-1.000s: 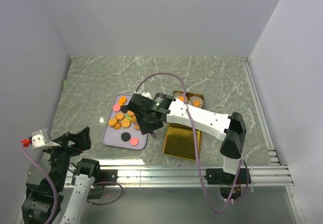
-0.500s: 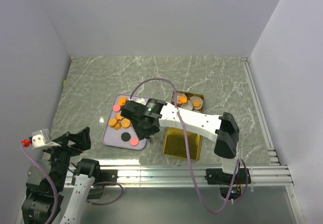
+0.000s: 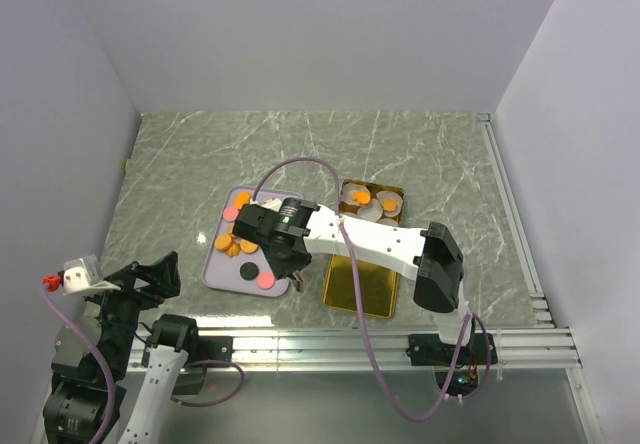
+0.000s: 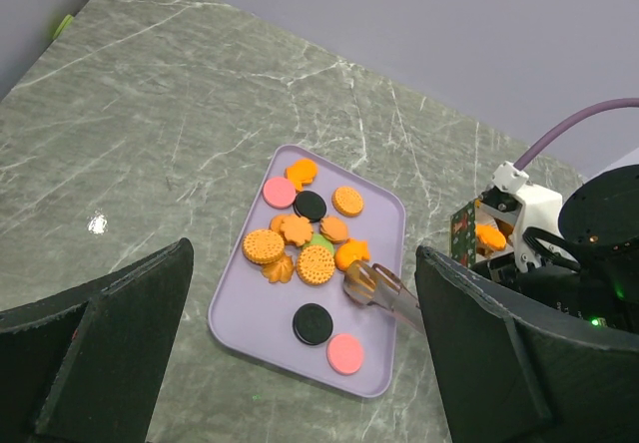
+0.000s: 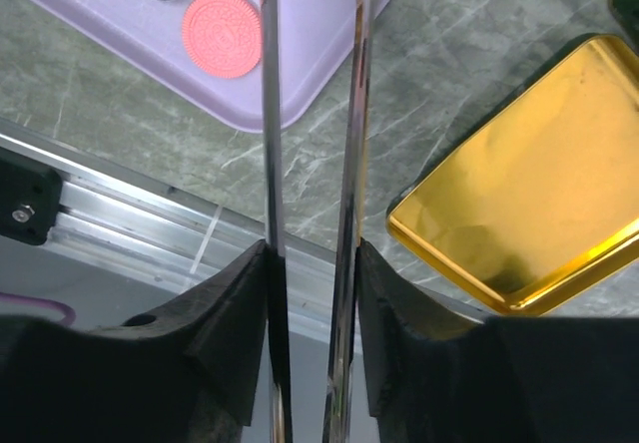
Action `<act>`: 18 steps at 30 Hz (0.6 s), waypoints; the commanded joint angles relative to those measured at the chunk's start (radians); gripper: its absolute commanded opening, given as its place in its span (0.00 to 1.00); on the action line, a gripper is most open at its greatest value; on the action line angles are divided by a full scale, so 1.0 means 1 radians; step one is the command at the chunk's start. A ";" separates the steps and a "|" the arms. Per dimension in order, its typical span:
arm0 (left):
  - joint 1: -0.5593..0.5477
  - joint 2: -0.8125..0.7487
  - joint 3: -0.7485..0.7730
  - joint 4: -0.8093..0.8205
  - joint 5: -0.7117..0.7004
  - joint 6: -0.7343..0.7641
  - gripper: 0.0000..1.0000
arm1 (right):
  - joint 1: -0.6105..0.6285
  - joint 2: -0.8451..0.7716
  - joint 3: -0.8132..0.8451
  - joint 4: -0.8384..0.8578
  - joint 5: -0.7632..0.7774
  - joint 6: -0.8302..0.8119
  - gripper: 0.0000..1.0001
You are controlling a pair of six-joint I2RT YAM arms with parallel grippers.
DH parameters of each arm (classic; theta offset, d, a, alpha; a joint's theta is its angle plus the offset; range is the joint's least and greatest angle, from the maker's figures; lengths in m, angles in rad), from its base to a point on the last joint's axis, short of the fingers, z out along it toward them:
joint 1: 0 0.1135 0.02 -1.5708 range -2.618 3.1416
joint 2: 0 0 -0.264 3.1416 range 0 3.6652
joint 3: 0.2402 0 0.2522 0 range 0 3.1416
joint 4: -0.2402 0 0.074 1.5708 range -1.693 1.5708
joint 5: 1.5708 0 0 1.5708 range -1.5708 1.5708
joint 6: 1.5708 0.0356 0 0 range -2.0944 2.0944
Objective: Pack the cookies
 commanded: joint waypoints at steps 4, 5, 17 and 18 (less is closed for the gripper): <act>-0.001 -0.042 -0.007 0.045 0.017 0.011 0.99 | 0.006 -0.007 0.058 -0.035 0.039 0.018 0.37; -0.001 -0.042 -0.006 0.045 0.017 0.011 0.99 | 0.006 -0.008 0.062 -0.035 0.042 0.019 0.36; -0.001 -0.037 -0.009 0.045 0.020 0.013 1.00 | -0.113 -0.172 0.104 -0.145 0.134 0.026 0.36; -0.001 -0.038 -0.009 0.047 0.020 0.014 0.99 | -0.130 -0.219 0.084 -0.145 0.137 0.023 0.36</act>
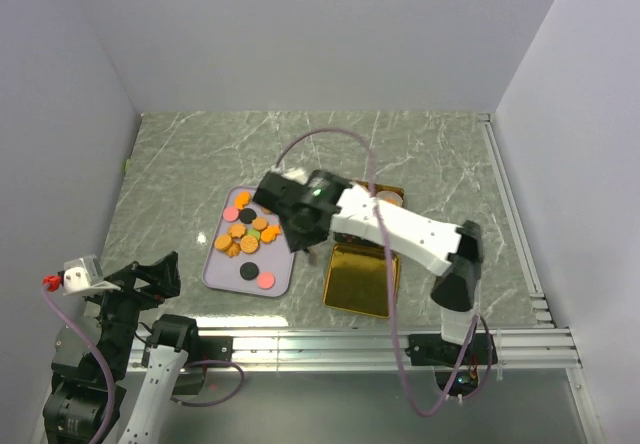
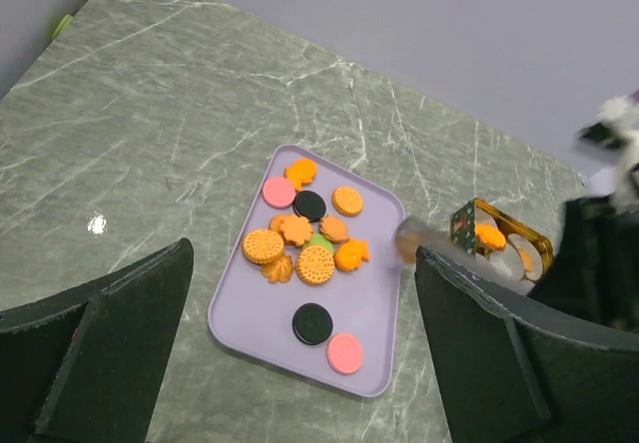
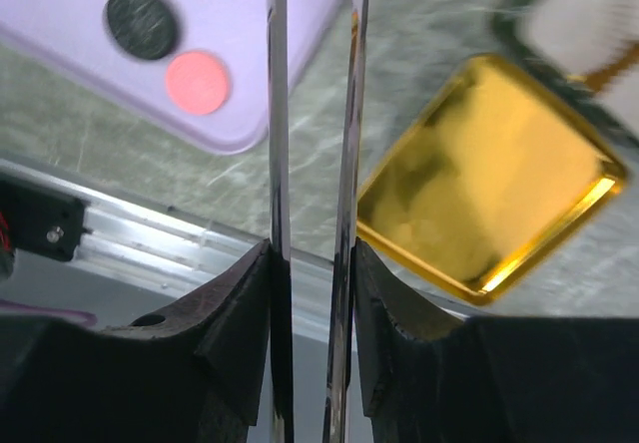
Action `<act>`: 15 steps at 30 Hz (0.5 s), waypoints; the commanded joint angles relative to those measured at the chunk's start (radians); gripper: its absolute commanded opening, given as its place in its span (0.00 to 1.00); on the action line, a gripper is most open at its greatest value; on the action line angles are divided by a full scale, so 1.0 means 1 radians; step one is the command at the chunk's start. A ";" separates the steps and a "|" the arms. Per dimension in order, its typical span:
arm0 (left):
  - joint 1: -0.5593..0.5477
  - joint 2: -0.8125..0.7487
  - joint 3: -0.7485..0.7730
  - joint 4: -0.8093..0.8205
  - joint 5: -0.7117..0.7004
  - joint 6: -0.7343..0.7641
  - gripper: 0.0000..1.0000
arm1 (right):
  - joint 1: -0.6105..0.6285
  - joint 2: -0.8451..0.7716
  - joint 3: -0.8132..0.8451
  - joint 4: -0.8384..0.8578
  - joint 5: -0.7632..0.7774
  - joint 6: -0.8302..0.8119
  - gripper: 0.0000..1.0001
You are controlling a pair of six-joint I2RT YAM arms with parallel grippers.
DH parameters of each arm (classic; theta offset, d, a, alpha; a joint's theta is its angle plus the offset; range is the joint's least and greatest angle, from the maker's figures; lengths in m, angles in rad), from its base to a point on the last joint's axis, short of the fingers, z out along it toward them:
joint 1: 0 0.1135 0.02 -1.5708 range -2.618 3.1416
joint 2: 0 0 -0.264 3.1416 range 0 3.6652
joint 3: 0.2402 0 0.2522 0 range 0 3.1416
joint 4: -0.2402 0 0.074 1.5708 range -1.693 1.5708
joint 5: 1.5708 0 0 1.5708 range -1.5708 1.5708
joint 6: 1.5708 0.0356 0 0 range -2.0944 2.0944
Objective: Pack the cookies
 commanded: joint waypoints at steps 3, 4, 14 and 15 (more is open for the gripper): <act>-0.001 -0.040 -0.010 0.045 0.022 0.016 0.99 | -0.136 -0.247 -0.111 -0.046 0.088 0.003 0.36; -0.001 -0.040 -0.010 0.046 0.025 0.016 0.99 | -0.159 -0.272 -0.168 -0.041 0.092 0.000 0.36; 0.000 -0.037 -0.013 0.049 0.036 0.022 1.00 | -0.348 -0.439 -0.398 0.045 0.062 -0.041 0.36; -0.001 -0.037 -0.013 0.051 0.039 0.022 0.99 | -0.358 -0.436 -0.404 0.051 0.059 -0.043 0.36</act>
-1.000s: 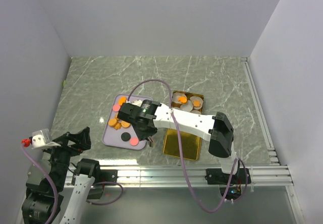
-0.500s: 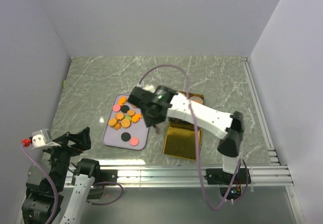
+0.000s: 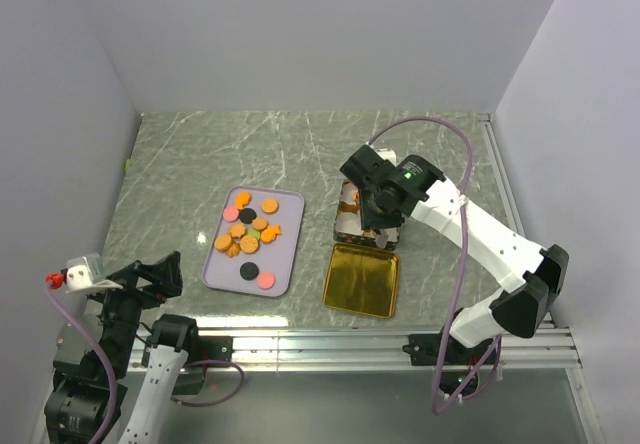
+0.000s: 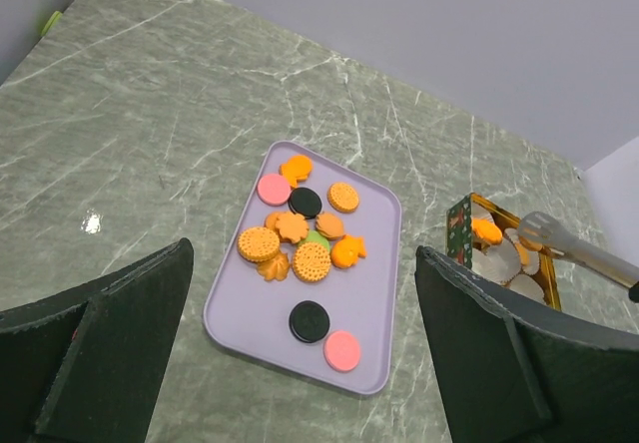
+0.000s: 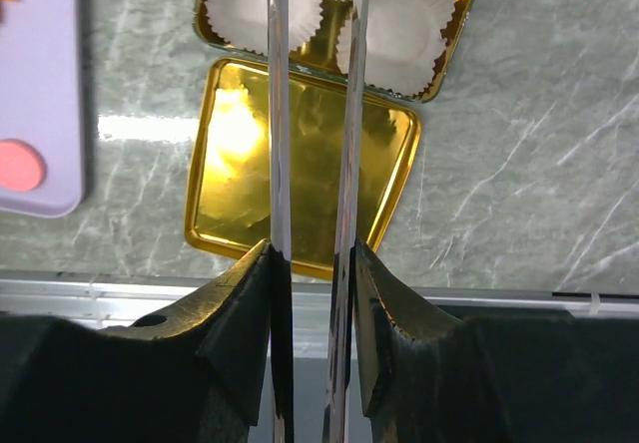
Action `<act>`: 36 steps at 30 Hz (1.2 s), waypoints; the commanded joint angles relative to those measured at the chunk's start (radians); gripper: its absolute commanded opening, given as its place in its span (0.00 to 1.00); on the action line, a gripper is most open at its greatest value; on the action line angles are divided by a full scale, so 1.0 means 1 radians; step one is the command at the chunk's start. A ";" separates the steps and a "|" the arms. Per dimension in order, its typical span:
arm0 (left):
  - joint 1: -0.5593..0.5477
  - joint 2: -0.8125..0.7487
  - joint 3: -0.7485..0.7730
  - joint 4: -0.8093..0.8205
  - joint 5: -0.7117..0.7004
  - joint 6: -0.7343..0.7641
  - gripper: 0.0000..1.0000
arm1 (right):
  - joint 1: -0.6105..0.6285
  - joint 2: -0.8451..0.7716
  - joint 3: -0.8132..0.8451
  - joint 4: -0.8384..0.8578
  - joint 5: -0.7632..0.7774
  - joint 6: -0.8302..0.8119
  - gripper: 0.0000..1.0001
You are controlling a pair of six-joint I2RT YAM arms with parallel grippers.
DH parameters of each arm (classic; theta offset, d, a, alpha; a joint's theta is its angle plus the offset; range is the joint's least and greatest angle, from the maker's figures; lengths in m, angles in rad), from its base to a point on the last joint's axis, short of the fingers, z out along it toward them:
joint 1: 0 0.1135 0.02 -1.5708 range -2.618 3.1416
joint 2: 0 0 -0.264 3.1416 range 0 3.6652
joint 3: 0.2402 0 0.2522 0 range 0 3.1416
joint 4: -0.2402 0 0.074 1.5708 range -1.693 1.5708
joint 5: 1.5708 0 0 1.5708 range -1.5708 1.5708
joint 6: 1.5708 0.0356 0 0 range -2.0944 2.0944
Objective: Pack the cookies
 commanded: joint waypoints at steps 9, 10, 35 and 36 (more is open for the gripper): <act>-0.001 -0.037 0.000 0.043 0.020 0.021 0.99 | -0.054 0.024 -0.069 0.094 -0.012 -0.029 0.36; -0.001 -0.035 -0.002 0.043 0.020 0.019 0.99 | -0.059 0.027 -0.072 0.097 -0.009 -0.031 0.36; -0.001 -0.038 -0.002 0.042 0.017 0.018 1.00 | -0.108 0.097 -0.118 0.137 -0.006 -0.046 0.42; -0.001 -0.038 -0.002 0.042 0.018 0.018 0.99 | -0.108 0.097 -0.119 0.139 -0.006 -0.046 0.44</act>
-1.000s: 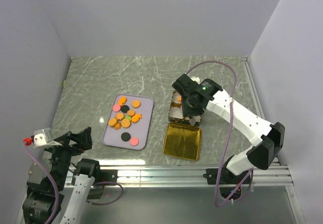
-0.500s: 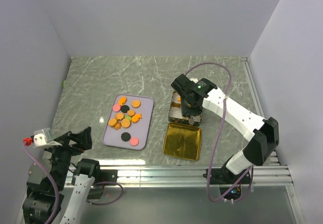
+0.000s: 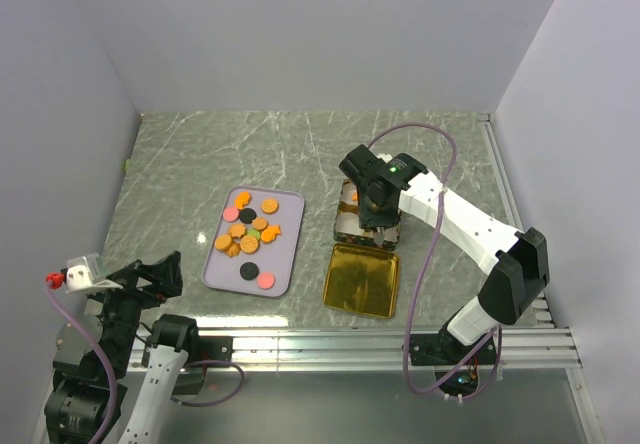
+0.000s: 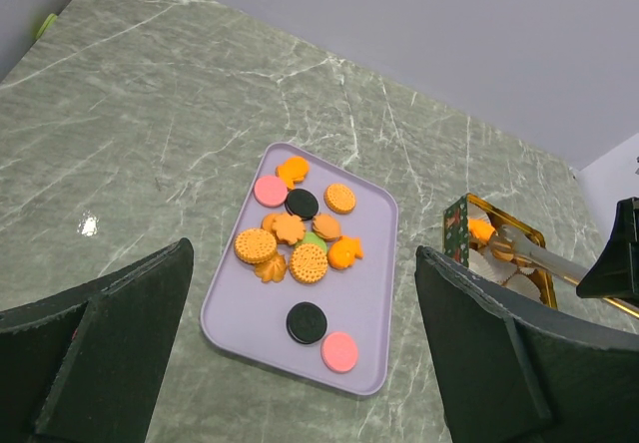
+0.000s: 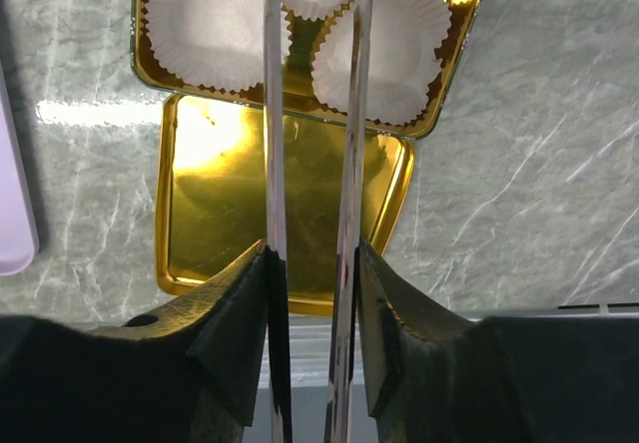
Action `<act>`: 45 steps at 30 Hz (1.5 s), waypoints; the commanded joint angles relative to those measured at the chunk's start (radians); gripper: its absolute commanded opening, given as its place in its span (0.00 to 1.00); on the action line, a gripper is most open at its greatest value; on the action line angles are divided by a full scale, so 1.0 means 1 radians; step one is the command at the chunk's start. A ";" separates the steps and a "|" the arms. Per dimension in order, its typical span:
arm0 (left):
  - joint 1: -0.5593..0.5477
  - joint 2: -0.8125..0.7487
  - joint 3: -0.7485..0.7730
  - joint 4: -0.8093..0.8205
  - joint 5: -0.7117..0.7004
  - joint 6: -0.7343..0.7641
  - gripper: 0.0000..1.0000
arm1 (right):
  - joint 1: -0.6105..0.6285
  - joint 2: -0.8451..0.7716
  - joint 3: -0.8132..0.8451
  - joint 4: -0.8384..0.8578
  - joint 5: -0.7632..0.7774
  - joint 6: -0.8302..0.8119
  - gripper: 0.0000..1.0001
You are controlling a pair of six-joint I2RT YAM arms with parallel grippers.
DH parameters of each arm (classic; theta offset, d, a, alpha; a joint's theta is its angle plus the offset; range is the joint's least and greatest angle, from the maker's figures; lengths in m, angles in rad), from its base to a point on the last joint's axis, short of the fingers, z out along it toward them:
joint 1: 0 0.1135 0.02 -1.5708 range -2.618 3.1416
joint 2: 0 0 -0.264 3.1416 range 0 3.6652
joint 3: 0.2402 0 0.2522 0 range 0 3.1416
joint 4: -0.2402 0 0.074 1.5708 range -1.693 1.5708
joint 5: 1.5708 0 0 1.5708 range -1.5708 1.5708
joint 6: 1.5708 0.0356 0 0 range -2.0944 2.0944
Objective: Pack the cookies
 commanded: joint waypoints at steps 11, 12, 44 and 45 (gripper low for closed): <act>-0.001 -0.037 -0.002 0.035 0.010 0.018 0.99 | -0.013 0.010 0.045 -0.013 0.052 -0.002 0.56; -0.001 -0.037 -0.002 0.037 0.010 0.018 0.99 | -0.014 0.009 0.067 -0.024 0.057 -0.002 0.56; -0.001 -0.057 -0.002 0.034 0.004 0.016 0.99 | 0.401 0.378 0.671 -0.097 -0.158 0.057 0.56; -0.001 -0.058 -0.002 0.034 0.004 0.016 0.99 | 0.407 0.385 0.670 -0.094 -0.162 0.058 0.56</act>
